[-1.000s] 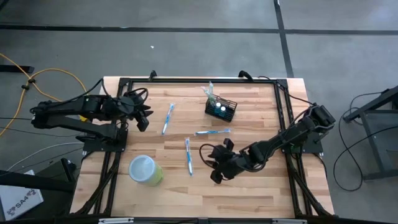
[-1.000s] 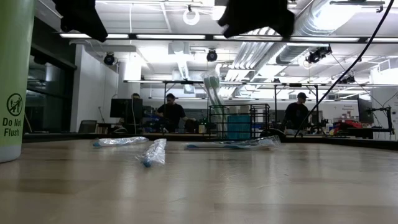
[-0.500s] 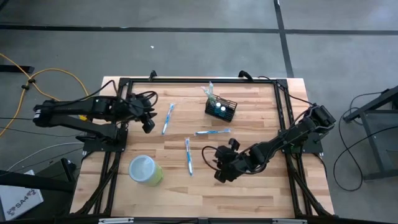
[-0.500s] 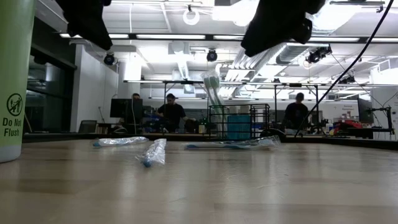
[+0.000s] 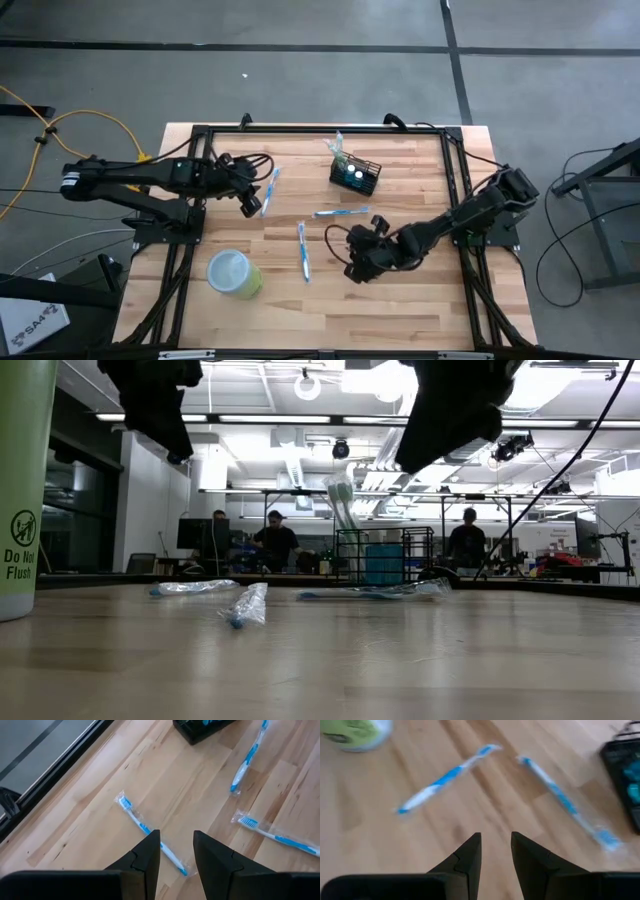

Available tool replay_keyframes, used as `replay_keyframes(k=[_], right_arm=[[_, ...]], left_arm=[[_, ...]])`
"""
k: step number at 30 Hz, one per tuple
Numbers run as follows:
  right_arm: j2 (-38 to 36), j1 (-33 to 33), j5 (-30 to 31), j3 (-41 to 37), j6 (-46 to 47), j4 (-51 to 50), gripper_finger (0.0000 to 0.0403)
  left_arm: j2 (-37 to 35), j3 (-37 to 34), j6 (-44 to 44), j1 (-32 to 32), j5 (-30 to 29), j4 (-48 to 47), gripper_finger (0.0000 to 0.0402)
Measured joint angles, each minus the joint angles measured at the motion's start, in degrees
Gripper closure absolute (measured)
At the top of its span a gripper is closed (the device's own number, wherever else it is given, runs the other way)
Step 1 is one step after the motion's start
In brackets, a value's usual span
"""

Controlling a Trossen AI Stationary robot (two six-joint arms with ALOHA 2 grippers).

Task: Pick & Place toothbrushing station
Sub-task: Put the top right blue toothbrush into the right section of the black mesh organizer

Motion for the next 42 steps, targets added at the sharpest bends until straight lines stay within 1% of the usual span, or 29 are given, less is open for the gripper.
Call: replay_keyframes(k=[4, 8, 15, 22, 26, 30, 37, 42], right_arm=[[0.00, -3.41, -1.26, 0.00, -1.53, -3.01, 0.0306], [0.00, -6.94, -2.18, -0.03, -5.11, -4.82, 0.0306], [0.00, -13.49, -9.18, -2.85, -13.62, -4.31, 0.0306], [0.00, -17.96, -15.38, -7.52, -25.43, 3.17, 0.0306], [0.00, -19.91, -18.88, -9.65, -29.78, 7.31, 0.0306], [0.00, -21.47, -19.09, -10.60, -33.53, 7.69, 0.0306], [0.00, -23.39, -19.20, -12.11, -33.84, 6.57, 0.0306], [1.10, -24.03, -19.35, -12.45, -37.68, 8.45, 0.0306]], left_arm=[[0.31, 0.03, 1.82, 0.00, 0.00, 1.56, 0.0289], [0.29, 0.03, 2.93, 0.00, -0.01, 2.34, 0.0289], [0.29, 0.03, 3.00, -0.09, 0.05, 2.29, 0.0289], [0.29, 0.03, 3.09, -0.09, 0.09, 2.25, 0.0289], [0.29, 0.03, 3.07, -0.09, 0.26, 2.25, 0.0289], [0.29, 0.03, 3.05, -0.09, 0.26, 2.23, 0.0289], [0.29, 0.03, 2.96, -0.09, 0.26, 2.25, 0.0289], [0.29, 0.03, 2.96, -0.09, 0.24, 2.24, 0.0289]])
